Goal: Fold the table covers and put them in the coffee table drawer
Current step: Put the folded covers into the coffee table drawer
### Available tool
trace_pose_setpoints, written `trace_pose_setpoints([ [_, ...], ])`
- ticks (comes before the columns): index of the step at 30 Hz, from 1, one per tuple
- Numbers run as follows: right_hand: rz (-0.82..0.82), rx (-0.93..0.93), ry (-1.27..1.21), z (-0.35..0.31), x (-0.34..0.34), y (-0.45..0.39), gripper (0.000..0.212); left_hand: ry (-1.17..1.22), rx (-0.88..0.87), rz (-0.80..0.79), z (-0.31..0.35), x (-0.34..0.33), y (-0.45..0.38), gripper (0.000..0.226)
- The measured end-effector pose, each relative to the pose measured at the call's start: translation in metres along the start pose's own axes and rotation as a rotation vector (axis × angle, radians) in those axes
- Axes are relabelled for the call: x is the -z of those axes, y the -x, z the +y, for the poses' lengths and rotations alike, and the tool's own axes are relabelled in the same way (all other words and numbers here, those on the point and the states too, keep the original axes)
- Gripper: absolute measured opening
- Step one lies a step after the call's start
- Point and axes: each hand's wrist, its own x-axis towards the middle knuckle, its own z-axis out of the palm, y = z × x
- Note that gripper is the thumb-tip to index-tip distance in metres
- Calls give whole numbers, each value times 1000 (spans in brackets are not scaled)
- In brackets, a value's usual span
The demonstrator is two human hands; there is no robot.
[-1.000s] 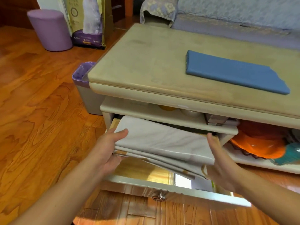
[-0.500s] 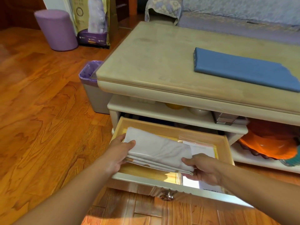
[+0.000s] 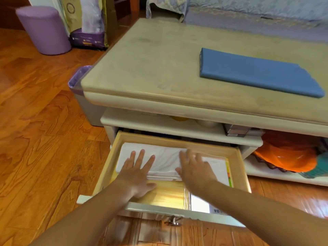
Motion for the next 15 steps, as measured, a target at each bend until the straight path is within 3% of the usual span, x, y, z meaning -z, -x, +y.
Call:
trace_pose_setpoints([
  [2,-1,232,252,1,-5,2,42,-50,15,-19,4,6,-1,100],
  [4,-83,201,266,1,3,-4,42,-59,44,-40,8,14,-1,100],
  [7,-233,97,69,0,48,1,60,83,54,-45,10,24,-4,85],
  [9,7,241,-22,1,95,16,45,169,53,-2,7,27,-7,70],
  [11,463,380,-57,16,138,27,31,239,71,69,8,29,-7,57],
  [13,827,310,-117,47,171,21,24,259,93,137,13,30,-7,52],
  [15,824,110,-208,89,198,3,19,233,102,177,20,32,-7,50],
])
